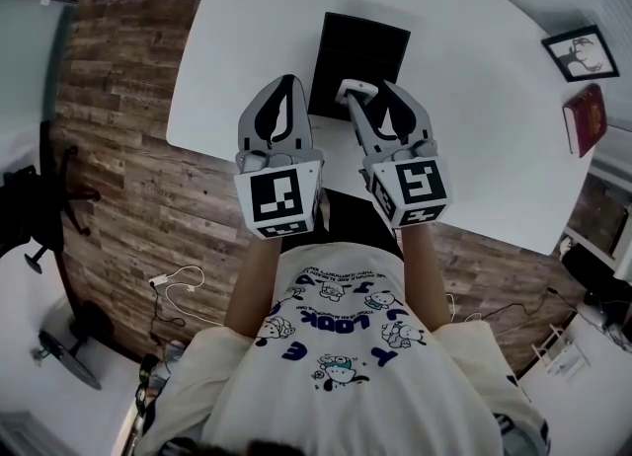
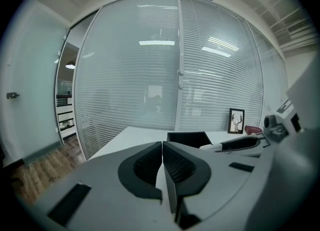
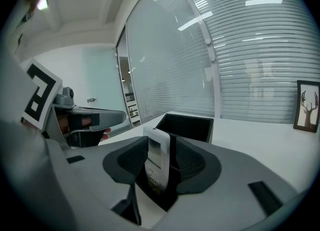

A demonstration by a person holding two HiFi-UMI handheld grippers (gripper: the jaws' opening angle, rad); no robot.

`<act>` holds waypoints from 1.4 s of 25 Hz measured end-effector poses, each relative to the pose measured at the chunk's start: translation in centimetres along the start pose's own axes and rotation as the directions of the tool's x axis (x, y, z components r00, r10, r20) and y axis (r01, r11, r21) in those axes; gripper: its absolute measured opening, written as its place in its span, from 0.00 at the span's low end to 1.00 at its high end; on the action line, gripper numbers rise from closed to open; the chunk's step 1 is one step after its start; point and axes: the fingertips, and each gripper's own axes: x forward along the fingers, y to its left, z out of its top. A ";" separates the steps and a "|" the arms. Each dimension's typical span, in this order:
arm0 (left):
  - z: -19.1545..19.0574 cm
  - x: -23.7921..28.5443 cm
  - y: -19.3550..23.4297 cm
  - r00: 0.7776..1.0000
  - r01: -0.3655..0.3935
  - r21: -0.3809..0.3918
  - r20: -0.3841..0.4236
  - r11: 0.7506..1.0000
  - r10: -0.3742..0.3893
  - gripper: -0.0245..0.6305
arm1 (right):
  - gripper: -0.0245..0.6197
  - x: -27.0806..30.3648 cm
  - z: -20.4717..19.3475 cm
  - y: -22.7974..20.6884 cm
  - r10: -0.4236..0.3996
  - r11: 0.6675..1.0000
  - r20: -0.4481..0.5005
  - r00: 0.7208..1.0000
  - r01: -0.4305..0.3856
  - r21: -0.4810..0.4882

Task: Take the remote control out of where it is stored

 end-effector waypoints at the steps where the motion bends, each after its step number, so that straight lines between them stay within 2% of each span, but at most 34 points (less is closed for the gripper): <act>1: -0.1 0.1 0.1 1.000 -0.001 -0.002 -0.002 1.000 0.001 0.07 | 0.31 0.1 0.0 0.1 0.016 1.000 -0.002 1.000 -0.016 -0.004; 5: -0.3 0.2 0.3 1.000 -0.002 -0.005 -0.008 1.000 0.002 0.07 | 0.31 0.7 -0.1 0.5 0.097 0.995 -0.031 0.995 -0.098 -0.029; 10: -0.7 0.2 0.7 1.000 -0.006 -0.009 -0.016 1.000 0.006 0.07 | 0.31 1.7 -0.1 1.2 0.190 0.974 -0.102 0.976 -0.201 -0.106; 17: -0.9 0.1 1.1 1.000 -0.013 -0.011 -0.020 1.000 0.013 0.07 | 0.31 2.3 -0.2 1.8 0.294 0.942 -0.162 0.942 -0.314 -0.117; 21: -0.9 -0.1 1.5 1.000 -0.020 -0.015 -0.024 1.000 0.020 0.07 | 0.21 2.2 -0.3 2.5 0.340 0.921 -0.186 0.922 -0.366 -0.131; 31: -0.4 -0.4 1.7 1.000 -0.023 -0.020 -0.006 1.000 0.023 0.07 | 0.16 1.7 -0.5 2.8 0.309 0.916 -0.209 0.928 -0.350 -0.197; 35: 0.0 -0.8 1.9 1.000 -0.023 -0.021 0.008 1.000 0.023 0.07 | 0.16 1.2 0.1 3.2 0.296 0.924 -0.177 0.939 -0.328 -0.198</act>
